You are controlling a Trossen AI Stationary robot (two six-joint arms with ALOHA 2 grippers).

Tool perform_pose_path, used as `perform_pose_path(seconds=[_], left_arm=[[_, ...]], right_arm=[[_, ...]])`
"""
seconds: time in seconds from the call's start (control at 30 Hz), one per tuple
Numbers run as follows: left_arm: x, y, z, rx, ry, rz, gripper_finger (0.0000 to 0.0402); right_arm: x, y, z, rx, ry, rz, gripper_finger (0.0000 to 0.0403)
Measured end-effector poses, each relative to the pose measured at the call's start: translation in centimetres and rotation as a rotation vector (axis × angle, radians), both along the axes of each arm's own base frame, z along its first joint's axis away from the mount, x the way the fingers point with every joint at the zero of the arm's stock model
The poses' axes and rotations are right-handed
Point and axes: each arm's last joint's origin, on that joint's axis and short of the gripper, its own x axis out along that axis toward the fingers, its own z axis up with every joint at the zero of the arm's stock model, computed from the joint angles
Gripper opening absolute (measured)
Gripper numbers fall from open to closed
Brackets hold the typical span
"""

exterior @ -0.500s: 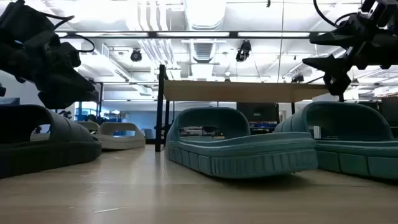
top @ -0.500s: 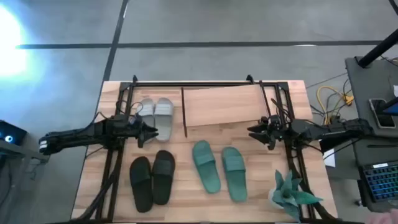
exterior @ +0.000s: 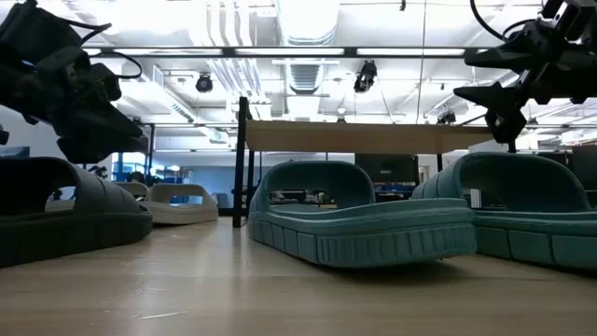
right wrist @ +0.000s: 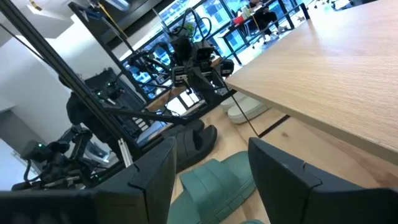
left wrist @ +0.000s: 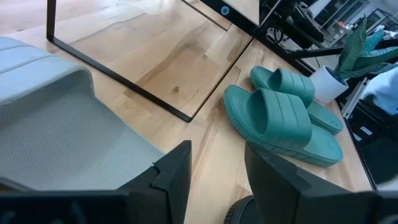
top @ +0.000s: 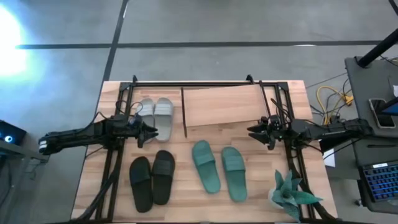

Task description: Pick and place slides into the shelf

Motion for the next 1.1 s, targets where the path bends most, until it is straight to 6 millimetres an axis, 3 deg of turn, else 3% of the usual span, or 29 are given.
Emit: perform_pose_path(seconds=[0.6, 0.7, 0.8, 0.9, 1.0, 1.1], left_arm=[[0.0, 0.0, 0.0, 0.0, 0.0, 0.0, 0.0135], [0.0, 0.0, 0.0, 0.0, -0.001, 0.0, 0.0135], [0.0, 0.0, 0.0, 0.0, 0.0, 0.0, 0.0135], [0.0, 0.0, 0.0, 0.0, 0.0, 0.0, 0.0135], [0.0, 0.0, 0.0, 0.0, 0.0, 0.0, 0.0135], [0.0, 0.0, 0.0, 0.0, 0.0, 0.0, 0.0135]], right_arm=[[0.0, 0.0, 0.1, 0.01, -0.015, -0.009, 0.0192], [-0.1, -0.2, 0.7, 0.18, -0.085, -0.047, 0.0192], [-0.1, 0.1, 1.1, 0.379, -0.128, 0.057, 0.0192], [-0.5, 0.4, 3.1, 0.39, -0.323, 0.19, 0.0192], [-1.3, 0.8, 6.5, 0.249, -0.541, 0.318, 0.0192], [-0.5, 1.2, 9.3, 0.157, -0.417, 0.318, 0.0192]])
